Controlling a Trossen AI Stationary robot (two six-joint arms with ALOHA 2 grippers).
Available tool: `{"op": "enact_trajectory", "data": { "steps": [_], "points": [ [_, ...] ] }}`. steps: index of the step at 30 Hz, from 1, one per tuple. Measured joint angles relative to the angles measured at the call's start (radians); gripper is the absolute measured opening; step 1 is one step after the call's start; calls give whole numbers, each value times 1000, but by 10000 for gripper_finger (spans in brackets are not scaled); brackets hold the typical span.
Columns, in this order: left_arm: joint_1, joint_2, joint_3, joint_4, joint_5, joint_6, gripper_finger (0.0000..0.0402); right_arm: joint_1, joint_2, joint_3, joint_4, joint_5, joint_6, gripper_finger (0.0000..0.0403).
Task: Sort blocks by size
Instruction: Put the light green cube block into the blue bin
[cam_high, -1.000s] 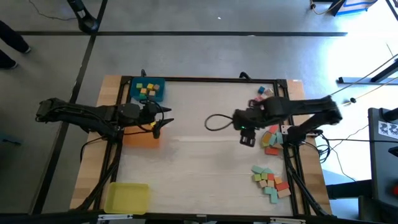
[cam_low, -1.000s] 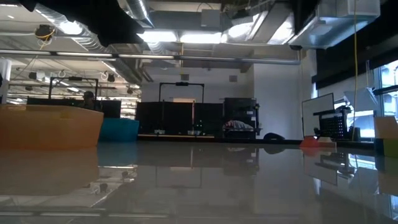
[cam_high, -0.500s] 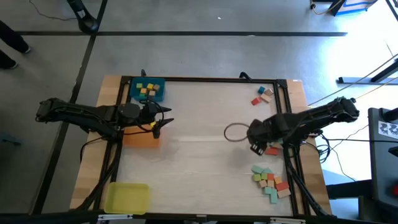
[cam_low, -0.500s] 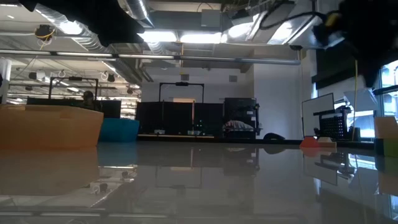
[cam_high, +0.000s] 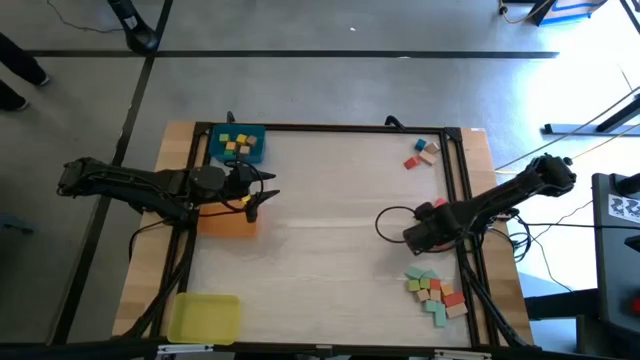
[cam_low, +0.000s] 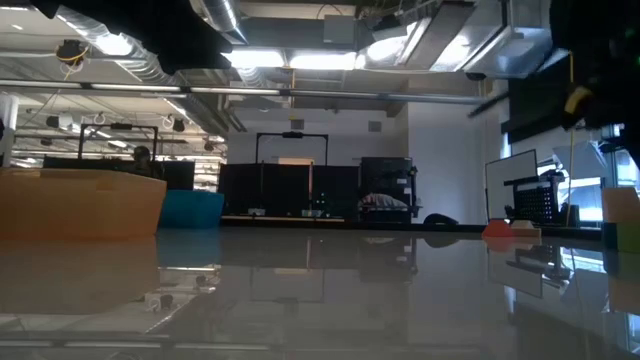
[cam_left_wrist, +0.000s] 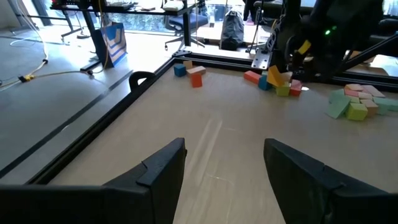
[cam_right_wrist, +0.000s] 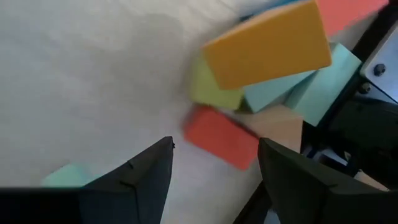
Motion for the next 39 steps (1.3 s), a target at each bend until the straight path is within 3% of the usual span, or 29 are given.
{"op": "enact_trajectory", "data": {
  "steps": [34, 39],
  "points": [
    [1, 0, 0, -3, 0, 0, 205, 0, 0, -191, 212, 203, 57, 233],
    [1, 0, 0, -4, 0, 0, 205, 0, 0, -191, 219, 205, 22, 206]
  ]
}}
